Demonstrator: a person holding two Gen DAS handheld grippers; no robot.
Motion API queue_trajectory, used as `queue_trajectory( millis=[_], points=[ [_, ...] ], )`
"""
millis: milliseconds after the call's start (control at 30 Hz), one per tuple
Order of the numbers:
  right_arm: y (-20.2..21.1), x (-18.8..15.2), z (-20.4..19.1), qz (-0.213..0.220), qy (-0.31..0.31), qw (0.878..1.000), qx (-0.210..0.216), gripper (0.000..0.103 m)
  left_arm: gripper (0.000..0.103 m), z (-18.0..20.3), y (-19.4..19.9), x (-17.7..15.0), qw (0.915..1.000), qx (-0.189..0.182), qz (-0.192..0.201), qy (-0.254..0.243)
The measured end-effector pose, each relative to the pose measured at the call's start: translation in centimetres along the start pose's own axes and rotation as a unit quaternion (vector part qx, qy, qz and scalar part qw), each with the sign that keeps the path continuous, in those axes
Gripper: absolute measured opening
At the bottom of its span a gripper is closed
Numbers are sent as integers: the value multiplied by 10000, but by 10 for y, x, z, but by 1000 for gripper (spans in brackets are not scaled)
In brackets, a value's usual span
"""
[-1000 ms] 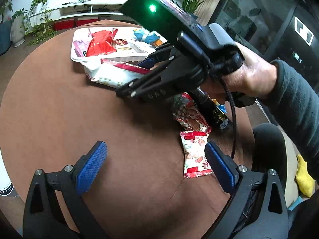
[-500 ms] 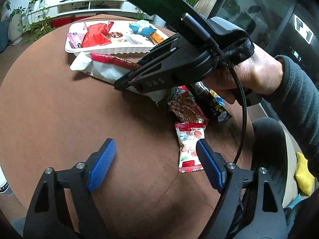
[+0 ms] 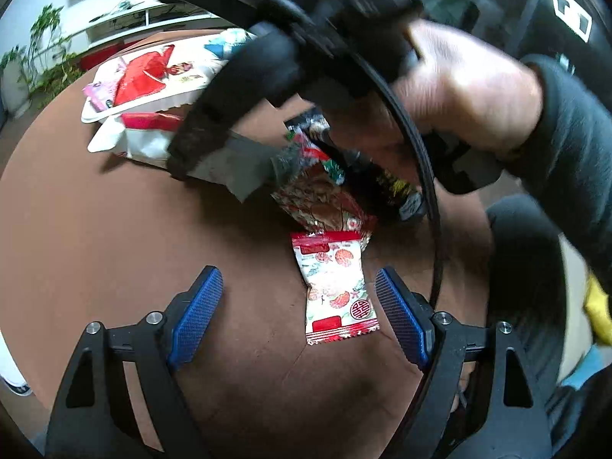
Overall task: Organize snacks
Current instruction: 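Grasp the red-white candy packet with the left tool while the right tool grasps the long white-red packet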
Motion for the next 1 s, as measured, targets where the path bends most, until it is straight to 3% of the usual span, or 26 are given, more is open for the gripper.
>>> queue_trajectory(
  millis=[333, 567, 1000],
  points=[
    [0, -7, -1, 89, -30, 10000, -20, 14, 65, 7, -22, 1, 9992, 214, -312, -121],
    [-1, -9, -5, 123, -53, 9999, -36, 14, 35, 8, -29, 9, 9980, 428, -361, -304],
    [2, -11, -3, 295, -386, 9987, 154, 14, 30, -9, -24, 10, 9997, -48, -146, 203]
  ],
)
Point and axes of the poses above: each gripper's, at about its wrist camera, not at the fingertips, and y roughly against the way its jaws point, z to its right, x to its top, the point moved 6 cm from there along -y, roughly the way its jaws point, and after that the axes turned 5 degrees about -x, right-handed, at the moved point
